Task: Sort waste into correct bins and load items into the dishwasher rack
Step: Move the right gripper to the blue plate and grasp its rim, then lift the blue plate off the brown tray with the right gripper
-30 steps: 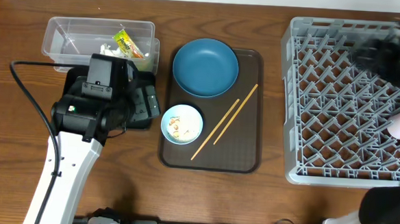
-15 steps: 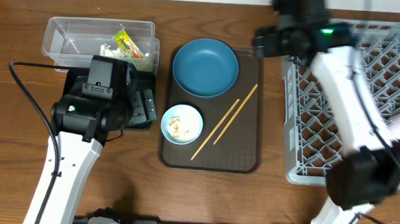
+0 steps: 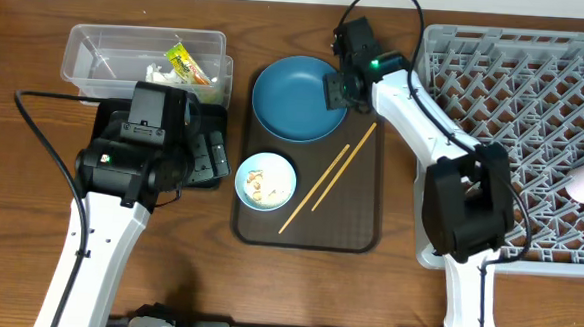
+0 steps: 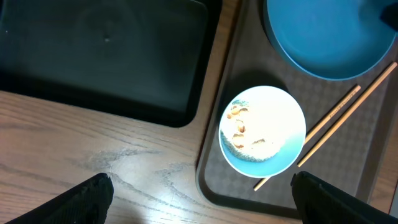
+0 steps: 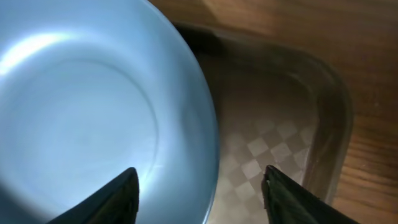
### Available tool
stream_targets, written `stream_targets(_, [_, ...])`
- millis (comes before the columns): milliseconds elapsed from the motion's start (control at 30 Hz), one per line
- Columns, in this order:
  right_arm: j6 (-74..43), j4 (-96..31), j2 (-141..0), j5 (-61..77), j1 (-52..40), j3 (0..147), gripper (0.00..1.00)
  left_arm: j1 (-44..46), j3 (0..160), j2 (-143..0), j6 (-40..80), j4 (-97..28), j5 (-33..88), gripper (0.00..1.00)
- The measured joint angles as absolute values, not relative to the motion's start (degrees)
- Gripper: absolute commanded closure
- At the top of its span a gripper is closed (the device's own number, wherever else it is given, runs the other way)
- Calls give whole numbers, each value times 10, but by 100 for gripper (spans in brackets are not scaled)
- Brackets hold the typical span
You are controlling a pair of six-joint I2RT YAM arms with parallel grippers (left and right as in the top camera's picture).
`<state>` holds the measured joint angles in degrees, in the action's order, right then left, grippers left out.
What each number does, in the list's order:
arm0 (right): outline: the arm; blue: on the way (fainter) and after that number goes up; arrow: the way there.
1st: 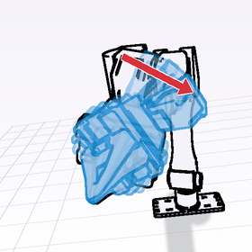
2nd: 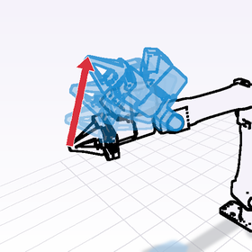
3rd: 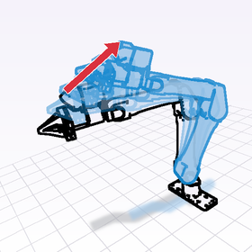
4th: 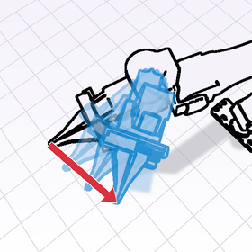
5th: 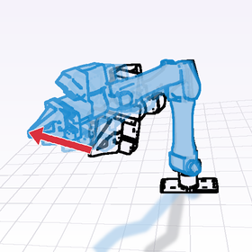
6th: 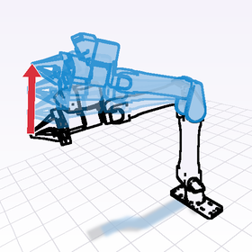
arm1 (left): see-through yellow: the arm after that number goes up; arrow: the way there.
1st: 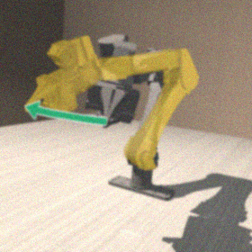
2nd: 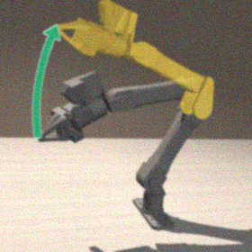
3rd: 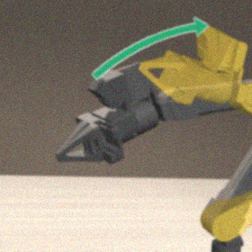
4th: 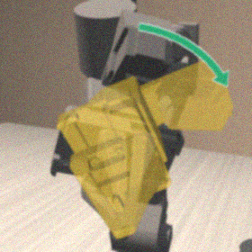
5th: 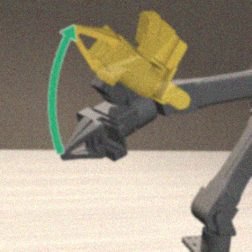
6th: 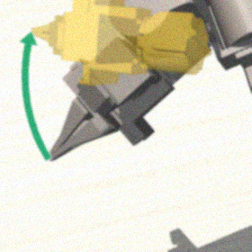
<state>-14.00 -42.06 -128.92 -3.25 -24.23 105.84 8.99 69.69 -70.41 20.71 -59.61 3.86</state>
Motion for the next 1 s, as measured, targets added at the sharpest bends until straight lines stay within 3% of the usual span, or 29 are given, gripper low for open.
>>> stream_targets(333, [-164, -413, -1320, -39, -242, 1058, 78, 90, 697, -704, 207, -596, 39, 5])
stream_targets(700, [-175, -410, -1320, -39, -242, 1058, 98, 90, 697, -704, 207, -596, 39, 5])
stream_targets(1000, [-185, -402, -1320, -28, -238, 1059, 99, 90, 697, -704, 207, -596, 39, 5])
